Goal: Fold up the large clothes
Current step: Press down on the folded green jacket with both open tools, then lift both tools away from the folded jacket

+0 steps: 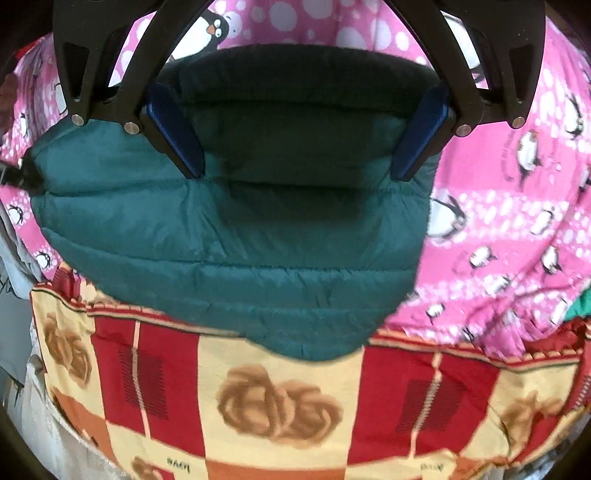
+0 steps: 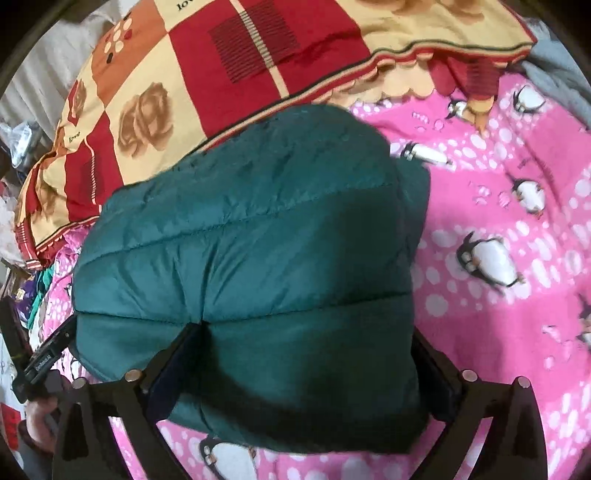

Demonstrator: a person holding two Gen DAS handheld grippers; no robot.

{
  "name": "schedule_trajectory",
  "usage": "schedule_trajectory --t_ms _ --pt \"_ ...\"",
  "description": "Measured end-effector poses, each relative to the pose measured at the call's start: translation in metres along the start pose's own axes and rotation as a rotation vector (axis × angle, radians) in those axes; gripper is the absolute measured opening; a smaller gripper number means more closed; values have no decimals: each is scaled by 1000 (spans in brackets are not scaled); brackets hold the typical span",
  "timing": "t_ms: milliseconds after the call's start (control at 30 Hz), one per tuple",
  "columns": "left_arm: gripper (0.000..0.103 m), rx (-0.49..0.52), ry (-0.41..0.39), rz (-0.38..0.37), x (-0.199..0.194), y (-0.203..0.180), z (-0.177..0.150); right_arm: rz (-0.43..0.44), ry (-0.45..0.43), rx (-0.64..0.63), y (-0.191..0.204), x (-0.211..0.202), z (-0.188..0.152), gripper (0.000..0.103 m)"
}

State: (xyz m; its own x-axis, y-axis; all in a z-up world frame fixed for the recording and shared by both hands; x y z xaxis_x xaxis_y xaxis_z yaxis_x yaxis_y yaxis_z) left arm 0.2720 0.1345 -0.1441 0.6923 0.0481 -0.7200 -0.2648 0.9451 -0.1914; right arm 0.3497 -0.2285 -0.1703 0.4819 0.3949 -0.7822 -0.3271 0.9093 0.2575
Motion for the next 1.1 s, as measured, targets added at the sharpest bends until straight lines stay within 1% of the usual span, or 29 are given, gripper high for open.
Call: schedule_trajectory --t_ms 67,100,133,167,200,267,300,333,367,400,433,500,600,800,1100 --pt "102 7 -47 -13 -12 -2 4 -37 -111 -31 4 -29 12 82" --pt "102 11 -83 -28 -19 -4 7 -52 -173 -58 10 -43 18 82" --pt "103 12 -98 -35 -21 -5 8 -46 -243 -108 21 -56 23 82" --pt "103 10 -109 -37 -22 -5 10 -25 -280 -153 33 -61 25 82" --pt "103 -1 -100 -31 -18 -4 10 -5 -295 -194 44 -61 26 82" --pt "103 -26 -43 -18 -3 -1 8 17 -277 -259 64 -47 23 82" --pt "103 -41 3 -12 9 0 3 17 -242 -287 72 -33 20 82" --pt "103 -45 14 -11 13 0 1 -2 -211 -297 74 -21 18 82" --pt "103 -44 16 -10 16 -1 1 -35 -153 -296 72 -2 13 82" --pt "103 -45 12 -9 16 -2 1 -33 -137 -281 70 10 8 83" --pt "103 -46 13 -10 17 -2 0 -21 -149 -259 67 14 4 84" --pt "103 -55 18 -23 17 0 -1 -5 -135 -219 64 18 -1 85" --pt "103 -64 18 -34 19 1 -3 -17 -122 -229 67 20 -3 86" --pt "103 -66 18 -27 19 3 -4 -32 -160 -217 66 19 0 86" --pt "103 -65 12 -19 18 1 -3 -65 -170 -226 68 19 -1 87"
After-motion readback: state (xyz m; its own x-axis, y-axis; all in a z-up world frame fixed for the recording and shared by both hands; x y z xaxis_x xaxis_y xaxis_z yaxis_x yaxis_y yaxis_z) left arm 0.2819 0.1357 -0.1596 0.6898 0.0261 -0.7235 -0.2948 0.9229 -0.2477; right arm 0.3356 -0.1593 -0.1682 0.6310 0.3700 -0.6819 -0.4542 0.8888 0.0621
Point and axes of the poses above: each gripper's, at about its wrist camera, not at the fingertips, and x roughly the way its jaws point, y to its left, z to its top, the point moved 6 cm from there along x, roughly the way its jaws point, and after that the axes turned 9 degrees about -x, right-handed, at the moved point
